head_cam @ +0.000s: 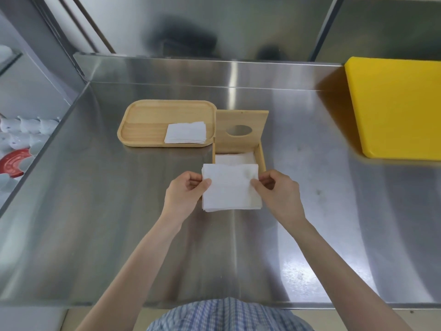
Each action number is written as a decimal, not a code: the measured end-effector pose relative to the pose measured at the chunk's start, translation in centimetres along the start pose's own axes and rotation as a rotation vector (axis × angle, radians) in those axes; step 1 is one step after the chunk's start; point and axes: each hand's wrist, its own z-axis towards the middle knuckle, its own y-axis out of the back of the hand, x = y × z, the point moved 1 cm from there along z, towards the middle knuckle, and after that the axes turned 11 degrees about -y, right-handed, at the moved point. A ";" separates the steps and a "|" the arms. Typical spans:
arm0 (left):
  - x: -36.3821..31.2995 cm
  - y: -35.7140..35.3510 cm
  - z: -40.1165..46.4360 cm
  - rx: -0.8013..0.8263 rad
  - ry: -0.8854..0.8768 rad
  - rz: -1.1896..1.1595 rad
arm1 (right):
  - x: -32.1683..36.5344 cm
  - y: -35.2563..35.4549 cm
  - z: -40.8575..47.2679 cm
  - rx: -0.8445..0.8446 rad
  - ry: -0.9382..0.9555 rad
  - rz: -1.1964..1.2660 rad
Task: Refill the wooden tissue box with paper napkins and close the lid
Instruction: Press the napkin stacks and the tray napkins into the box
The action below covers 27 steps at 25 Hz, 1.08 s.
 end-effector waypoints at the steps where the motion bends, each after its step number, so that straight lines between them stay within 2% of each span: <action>1: -0.3 -0.3 0.5 -0.005 -0.008 0.033 | 0.2 0.3 0.5 -0.016 0.022 -0.026; 8: -2.9 -2.8 5.1 0.018 -0.200 0.453 | 2.5 0.6 5.6 -0.071 0.143 -0.267; 11: -3.0 -3.7 6.7 0.094 -0.285 0.711 | 3.4 0.0 7.1 -0.049 0.193 -0.521; 15: -2.7 -5.2 7.7 0.200 -0.460 1.193 | 4.2 -1.2 7.9 -0.043 0.275 -0.880; 17: -2.4 -5.9 8.3 0.257 -0.503 1.334 | 4.6 -1.6 8.1 -0.029 0.308 -1.005; 21: -1.9 -6.7 9.2 0.362 -0.456 1.448 | 4.6 -2.4 8.4 0.034 0.317 -1.125; 27: -1.6 -7.3 9.6 0.375 -0.423 1.479 | 4.2 -2.9 8.9 0.003 0.314 -1.088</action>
